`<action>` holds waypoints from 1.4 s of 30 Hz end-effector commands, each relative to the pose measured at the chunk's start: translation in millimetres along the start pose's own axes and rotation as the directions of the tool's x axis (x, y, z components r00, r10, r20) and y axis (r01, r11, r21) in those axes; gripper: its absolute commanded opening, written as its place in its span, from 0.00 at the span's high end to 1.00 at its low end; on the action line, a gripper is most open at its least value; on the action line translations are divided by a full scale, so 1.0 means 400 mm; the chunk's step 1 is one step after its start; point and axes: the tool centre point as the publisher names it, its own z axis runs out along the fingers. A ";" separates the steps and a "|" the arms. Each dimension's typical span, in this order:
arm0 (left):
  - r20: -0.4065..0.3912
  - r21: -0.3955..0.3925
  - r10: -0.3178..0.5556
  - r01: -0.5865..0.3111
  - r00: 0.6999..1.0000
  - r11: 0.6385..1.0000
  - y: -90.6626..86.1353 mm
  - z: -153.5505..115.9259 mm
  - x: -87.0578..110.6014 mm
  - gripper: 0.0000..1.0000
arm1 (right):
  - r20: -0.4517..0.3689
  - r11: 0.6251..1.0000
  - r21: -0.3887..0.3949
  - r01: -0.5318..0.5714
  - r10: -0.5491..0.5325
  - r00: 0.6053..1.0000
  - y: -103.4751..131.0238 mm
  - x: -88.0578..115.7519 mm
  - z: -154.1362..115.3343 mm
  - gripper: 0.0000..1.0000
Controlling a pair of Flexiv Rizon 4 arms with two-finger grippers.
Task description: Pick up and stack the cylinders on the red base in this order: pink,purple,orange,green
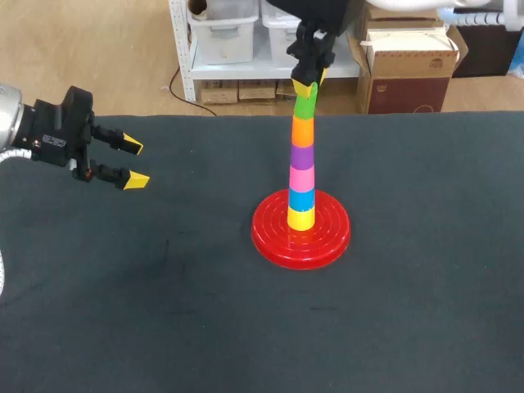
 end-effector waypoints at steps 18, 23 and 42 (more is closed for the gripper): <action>0.004 -0.004 0.002 -0.002 1.000 1.000 -0.003 0.000 0.003 0.00 | -0.076 0.996 -0.013 0.093 -0.094 0.993 -0.016 -0.017 -0.004 1.00; 0.004 -0.004 0.002 -0.002 1.000 1.000 -0.003 0.000 0.003 0.00 | -0.079 0.995 -0.003 0.098 -0.098 0.992 -0.019 -0.017 -0.019 1.00; 0.004 -0.004 0.002 -0.002 1.000 1.000 -0.003 0.000 0.003 0.00 | -0.111 0.992 -0.088 0.090 -0.099 0.989 0.002 -0.007 0.051 1.00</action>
